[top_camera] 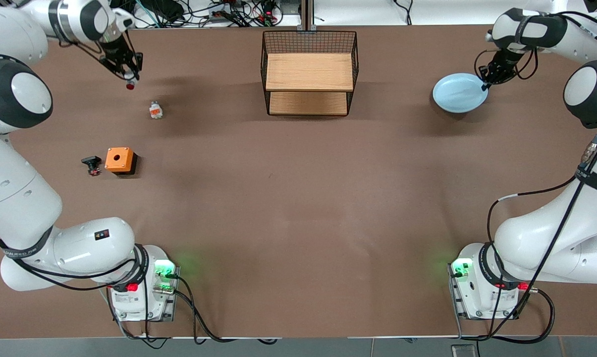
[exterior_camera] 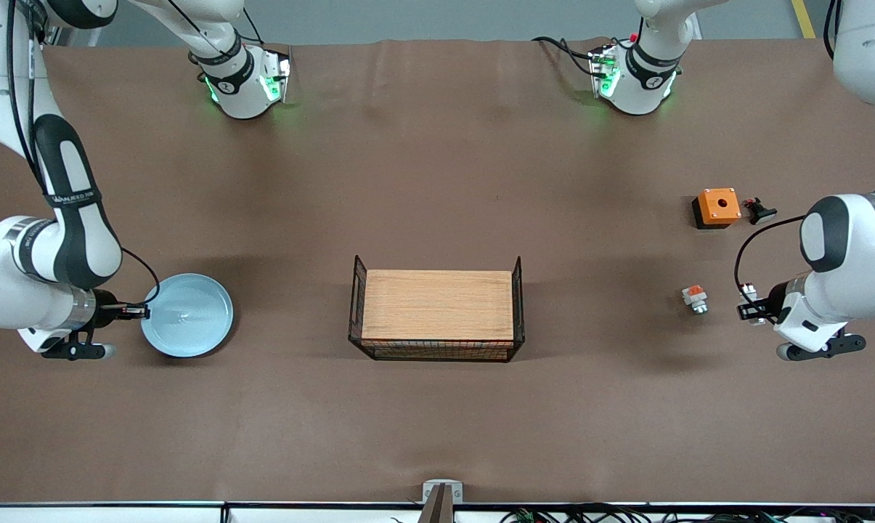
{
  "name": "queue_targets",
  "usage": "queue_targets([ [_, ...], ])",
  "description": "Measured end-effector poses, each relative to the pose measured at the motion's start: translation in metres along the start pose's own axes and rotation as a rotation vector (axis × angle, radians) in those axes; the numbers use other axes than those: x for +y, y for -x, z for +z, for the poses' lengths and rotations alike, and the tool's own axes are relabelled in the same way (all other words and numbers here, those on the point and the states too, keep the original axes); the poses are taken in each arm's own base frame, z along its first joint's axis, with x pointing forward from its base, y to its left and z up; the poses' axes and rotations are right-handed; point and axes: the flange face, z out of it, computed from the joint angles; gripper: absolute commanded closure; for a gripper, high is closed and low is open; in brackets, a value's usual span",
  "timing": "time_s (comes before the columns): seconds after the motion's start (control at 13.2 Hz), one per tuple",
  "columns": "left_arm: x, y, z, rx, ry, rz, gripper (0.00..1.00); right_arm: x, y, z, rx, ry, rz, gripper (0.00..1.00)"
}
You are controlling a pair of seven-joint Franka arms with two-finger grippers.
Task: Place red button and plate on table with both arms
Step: 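Lower the plate onto the table while the left gripper lowers the button, then open both grippers to release the plate and the button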
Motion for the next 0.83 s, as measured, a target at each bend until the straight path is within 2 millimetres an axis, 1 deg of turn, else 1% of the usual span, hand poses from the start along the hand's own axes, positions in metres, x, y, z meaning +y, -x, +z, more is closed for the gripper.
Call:
queue_targets([
  [0.15, -0.017, -0.005, 0.030, 0.013, 0.020, -0.021, 0.95, 0.005, -0.003, 0.014, 0.008, -0.001, -0.006, 0.98],
  [0.3, -0.025, -0.010, 0.056, 0.029, 0.038, -0.032, 0.85, 0.006, -0.004, 0.022, 0.013, 0.000, -0.009, 0.97],
  [0.38, -0.024, -0.011, 0.068, 0.035, 0.046, -0.032, 0.75, 0.006, -0.005, 0.024, 0.013, -0.001, -0.009, 0.96],
  [0.46, -0.021, -0.012, 0.077, 0.038, 0.053, -0.028, 0.55, 0.007, -0.005, 0.026, 0.015, 0.000, -0.009, 0.95],
  [0.53, -0.017, -0.013, 0.083, 0.043, 0.059, -0.024, 0.23, 0.007, -0.006, 0.027, 0.018, 0.000, -0.010, 0.90],
  [0.61, -0.014, -0.014, 0.087, 0.047, 0.063, -0.021, 0.01, 0.007, -0.006, 0.028, 0.022, 0.001, -0.010, 0.70],
  [0.68, -0.013, -0.014, 0.086, 0.052, 0.064, -0.019, 0.00, 0.007, -0.007, 0.031, 0.023, 0.001, -0.009, 0.48],
  [0.76, -0.012, -0.015, 0.083, 0.058, 0.065, -0.018, 0.00, 0.007, -0.007, 0.034, 0.023, 0.001, -0.009, 0.15],
  [0.83, -0.012, -0.017, 0.076, 0.071, 0.064, -0.018, 0.00, 0.007, -0.007, 0.036, 0.022, 0.000, -0.009, 0.00],
])
